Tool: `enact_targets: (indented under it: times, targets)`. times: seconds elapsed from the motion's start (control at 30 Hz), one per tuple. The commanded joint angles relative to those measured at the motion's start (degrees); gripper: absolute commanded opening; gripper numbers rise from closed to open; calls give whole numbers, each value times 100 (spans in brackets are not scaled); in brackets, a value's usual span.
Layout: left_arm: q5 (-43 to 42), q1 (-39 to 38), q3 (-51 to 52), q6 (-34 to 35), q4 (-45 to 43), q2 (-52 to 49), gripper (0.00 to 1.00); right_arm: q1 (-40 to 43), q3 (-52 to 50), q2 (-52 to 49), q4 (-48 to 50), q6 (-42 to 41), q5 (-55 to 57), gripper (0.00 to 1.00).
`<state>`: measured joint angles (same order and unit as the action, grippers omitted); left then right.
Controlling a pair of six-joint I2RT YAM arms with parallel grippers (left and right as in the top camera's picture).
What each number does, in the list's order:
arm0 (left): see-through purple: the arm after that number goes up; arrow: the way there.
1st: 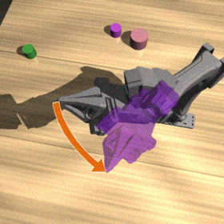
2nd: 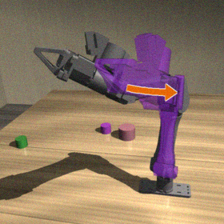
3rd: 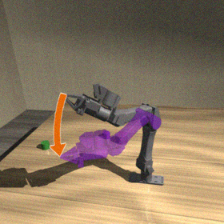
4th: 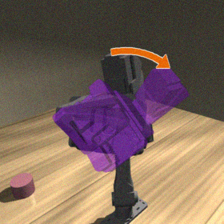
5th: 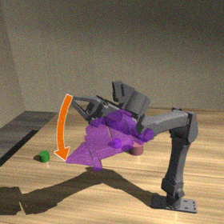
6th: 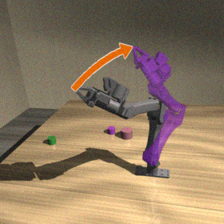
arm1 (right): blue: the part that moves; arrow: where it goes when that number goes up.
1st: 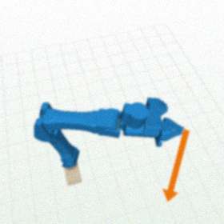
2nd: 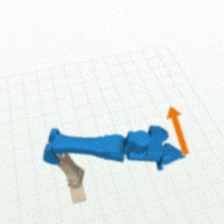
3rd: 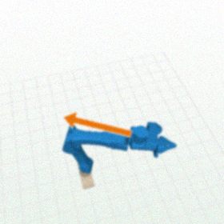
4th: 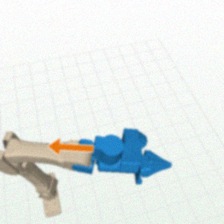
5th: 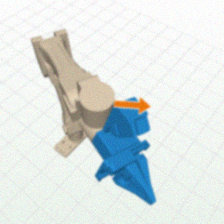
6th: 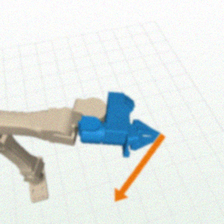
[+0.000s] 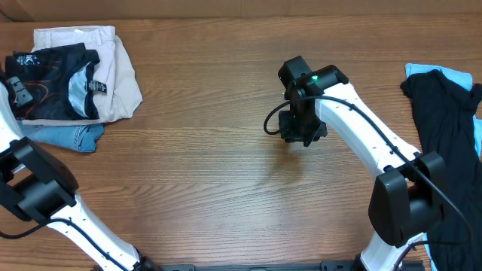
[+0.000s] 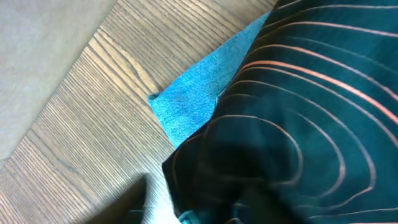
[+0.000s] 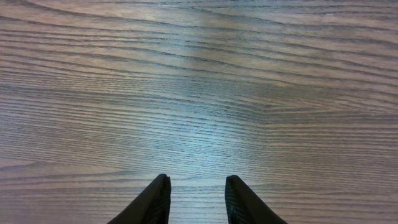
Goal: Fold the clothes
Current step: 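Press and adjust the jersey on top of the stack with the left gripper, then release the jersey and pull the left gripper back toward the base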
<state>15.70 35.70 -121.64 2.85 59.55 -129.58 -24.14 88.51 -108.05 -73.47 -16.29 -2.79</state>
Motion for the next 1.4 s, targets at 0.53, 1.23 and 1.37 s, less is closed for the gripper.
enact_targets:
  times: [0.53,1.23,1.37]
  targets:
    - [-1576,11,-780,37,669,44,87,-11,81,79,46,-22,-26,33]
    - [-2498,-2887,-1506,-116,1355,1095,100,1012,1694,79,874,485,-669,100]
    - [-2417,-3471,-1508,-118,1672,1099,100,1429,1821,79,697,566,-675,100]
